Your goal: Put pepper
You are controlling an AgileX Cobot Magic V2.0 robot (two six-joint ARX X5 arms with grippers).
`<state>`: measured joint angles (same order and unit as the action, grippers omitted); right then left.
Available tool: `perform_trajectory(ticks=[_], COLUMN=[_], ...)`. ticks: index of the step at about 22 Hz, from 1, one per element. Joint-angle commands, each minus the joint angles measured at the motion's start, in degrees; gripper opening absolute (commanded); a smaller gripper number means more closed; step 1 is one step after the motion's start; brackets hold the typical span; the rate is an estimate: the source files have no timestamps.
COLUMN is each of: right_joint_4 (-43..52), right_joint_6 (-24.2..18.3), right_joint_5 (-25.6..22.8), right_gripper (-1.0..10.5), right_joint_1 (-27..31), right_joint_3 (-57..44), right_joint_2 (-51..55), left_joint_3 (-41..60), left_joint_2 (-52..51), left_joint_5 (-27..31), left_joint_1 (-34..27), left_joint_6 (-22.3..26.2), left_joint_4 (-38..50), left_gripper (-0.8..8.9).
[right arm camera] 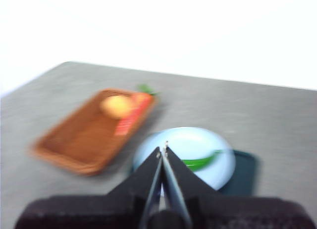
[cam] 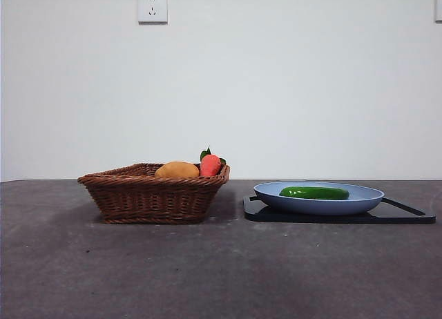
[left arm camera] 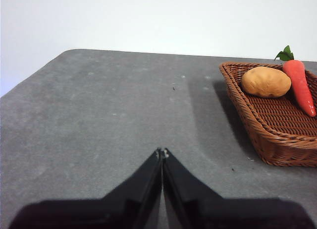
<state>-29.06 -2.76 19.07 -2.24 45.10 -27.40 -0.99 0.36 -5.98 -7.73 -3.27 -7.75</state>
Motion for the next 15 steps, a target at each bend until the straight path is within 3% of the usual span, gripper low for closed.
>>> perform_trajectory(ticks=[1, 7, 15], right_joint_4=[10.19, 20.81, 21.77], right_joint_6=[2.03, 4.68, 6.03], right_joint_5=[-3.08, -9.86, -12.94], right_gripper=[0.1, 0.1, 0.1], right_joint_1=[0.04, 0.04, 0.04], right_joint_3=[-10.86, -25.90, -38.01], right_joint_2=[5.75, 15.08, 23.61], left_joint_3=[0.61, 0.61, 0.61], left_joint_2=[-0.13, -0.13, -0.13], left_joint_5=[-0.20, -0.20, -0.20], left_joint_1=[-0.28, -0.28, -0.28], left_joint_6=[-0.37, -0.37, -0.37], left_joint_4=[0.42, 0.42, 0.42], left_gripper=[0.08, 0.08, 0.08])
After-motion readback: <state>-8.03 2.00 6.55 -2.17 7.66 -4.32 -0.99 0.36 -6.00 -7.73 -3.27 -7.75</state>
